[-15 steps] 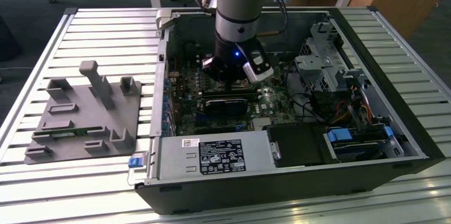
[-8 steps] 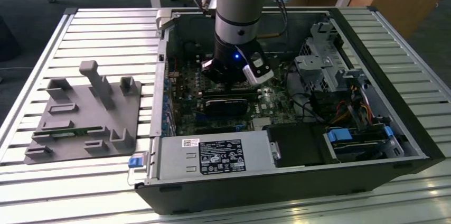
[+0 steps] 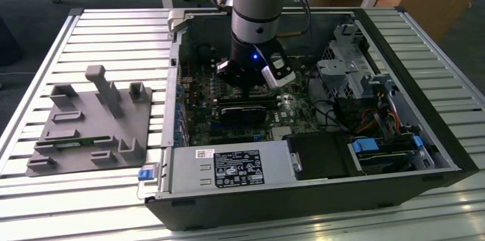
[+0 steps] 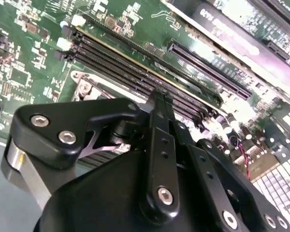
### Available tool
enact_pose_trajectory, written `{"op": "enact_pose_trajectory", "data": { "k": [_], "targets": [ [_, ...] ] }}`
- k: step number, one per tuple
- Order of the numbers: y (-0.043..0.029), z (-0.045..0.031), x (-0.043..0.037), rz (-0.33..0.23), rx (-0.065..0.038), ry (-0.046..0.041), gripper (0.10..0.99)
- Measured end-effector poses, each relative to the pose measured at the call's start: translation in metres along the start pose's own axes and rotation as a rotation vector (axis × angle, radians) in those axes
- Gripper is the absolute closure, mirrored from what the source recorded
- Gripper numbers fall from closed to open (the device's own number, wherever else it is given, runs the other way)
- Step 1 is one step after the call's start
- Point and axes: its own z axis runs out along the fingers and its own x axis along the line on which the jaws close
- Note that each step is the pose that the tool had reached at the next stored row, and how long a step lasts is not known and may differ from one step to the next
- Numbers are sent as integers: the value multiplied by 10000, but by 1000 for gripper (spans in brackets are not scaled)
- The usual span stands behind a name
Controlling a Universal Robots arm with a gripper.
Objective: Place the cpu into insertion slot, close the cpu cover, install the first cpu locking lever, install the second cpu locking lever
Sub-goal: 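Install the second cpu locking lever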
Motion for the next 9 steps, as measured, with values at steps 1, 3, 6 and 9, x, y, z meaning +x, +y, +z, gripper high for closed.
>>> {"op": "enact_pose_trajectory", "data": {
  "k": [1, 3, 6, 9],
  "targets": [
    [2, -22, 0, 0, 30, 0, 980],
    [5, -65, 1, 2, 89, 0, 980],
    [10, -137, 3, 2, 126, 0, 980],
    [17, -218, 5, 3, 131, 0, 980]
  ]
}}
